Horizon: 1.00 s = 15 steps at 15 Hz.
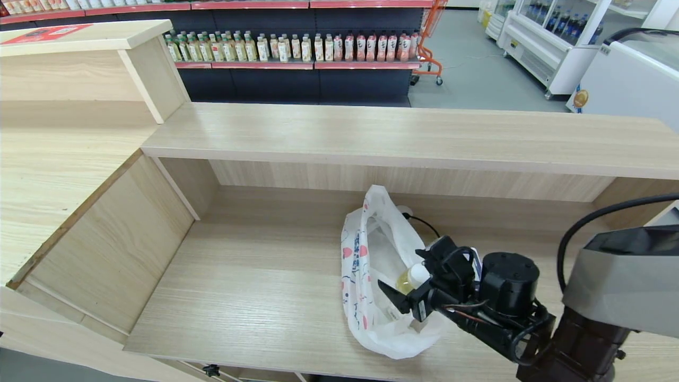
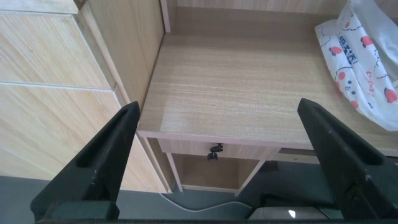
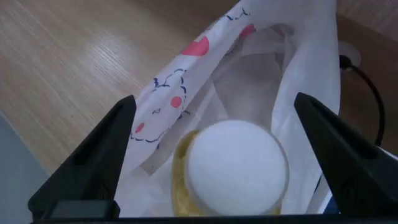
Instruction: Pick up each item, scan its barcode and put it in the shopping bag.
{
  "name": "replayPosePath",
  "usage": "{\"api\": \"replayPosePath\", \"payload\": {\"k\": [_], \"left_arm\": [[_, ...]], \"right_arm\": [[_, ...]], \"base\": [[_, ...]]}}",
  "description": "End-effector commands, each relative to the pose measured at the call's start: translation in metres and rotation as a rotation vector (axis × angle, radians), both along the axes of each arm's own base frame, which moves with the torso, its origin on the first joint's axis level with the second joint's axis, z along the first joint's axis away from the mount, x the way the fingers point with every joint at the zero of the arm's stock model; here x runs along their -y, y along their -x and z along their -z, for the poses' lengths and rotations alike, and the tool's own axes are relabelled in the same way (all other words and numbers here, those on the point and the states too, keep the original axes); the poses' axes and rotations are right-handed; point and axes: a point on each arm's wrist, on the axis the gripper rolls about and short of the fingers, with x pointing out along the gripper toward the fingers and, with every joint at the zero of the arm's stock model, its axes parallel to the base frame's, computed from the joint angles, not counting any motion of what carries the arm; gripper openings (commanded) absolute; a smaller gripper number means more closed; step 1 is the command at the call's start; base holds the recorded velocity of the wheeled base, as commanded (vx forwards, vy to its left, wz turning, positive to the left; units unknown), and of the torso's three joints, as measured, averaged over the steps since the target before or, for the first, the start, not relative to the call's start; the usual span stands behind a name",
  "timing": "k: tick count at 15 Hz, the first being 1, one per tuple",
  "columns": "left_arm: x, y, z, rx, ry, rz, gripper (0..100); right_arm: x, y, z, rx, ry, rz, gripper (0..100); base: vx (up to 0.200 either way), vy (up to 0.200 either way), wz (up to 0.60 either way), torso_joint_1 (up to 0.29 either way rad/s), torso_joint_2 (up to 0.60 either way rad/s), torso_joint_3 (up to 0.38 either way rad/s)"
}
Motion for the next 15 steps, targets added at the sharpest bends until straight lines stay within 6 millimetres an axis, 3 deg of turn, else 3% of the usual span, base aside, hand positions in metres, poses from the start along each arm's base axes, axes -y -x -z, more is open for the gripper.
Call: {"api": "replayPosePath", "payload": {"k": [1,3,5,10,15], "left_arm": [[0.0,0.0,0.0,0.001,0.0,-0.001,100],[0.0,0.0,0.0,0.001,0.0,0.001,100],[0.0,0.0,0.0,0.001,0.0,-0.001,100],[0.0,0.0,0.0,-0.001,0.0,0.001,100],[0.0,0.0,0.0,0.001,0.0,-0.001,100]], "right_arm": [[0.025,0.044,-0.07,0.098,-0.092,-0.045,100],[0.044,0.058,-0.089,0.103,-0.106,0.002,100],[0.078,0.068,-0.102,0.094,-0.099,0.12,100],[0.169,0.1,-0.089,-0.144,0.017,0.559,100],[0.177,0.108,-0.086,-0.181,0.021,0.611,100]], "base": [[0.0,0.0,0.0,0.0,0.0,0.0],[0.0,0.0,0.0,0.0,0.0,0.0],[0.0,0.0,0.0,0.0,0.0,0.0],[0.0,0.0,0.0,0.0,0.0,0.0],[0.0,0.0,0.0,0.0,0.0,0.0]]}}
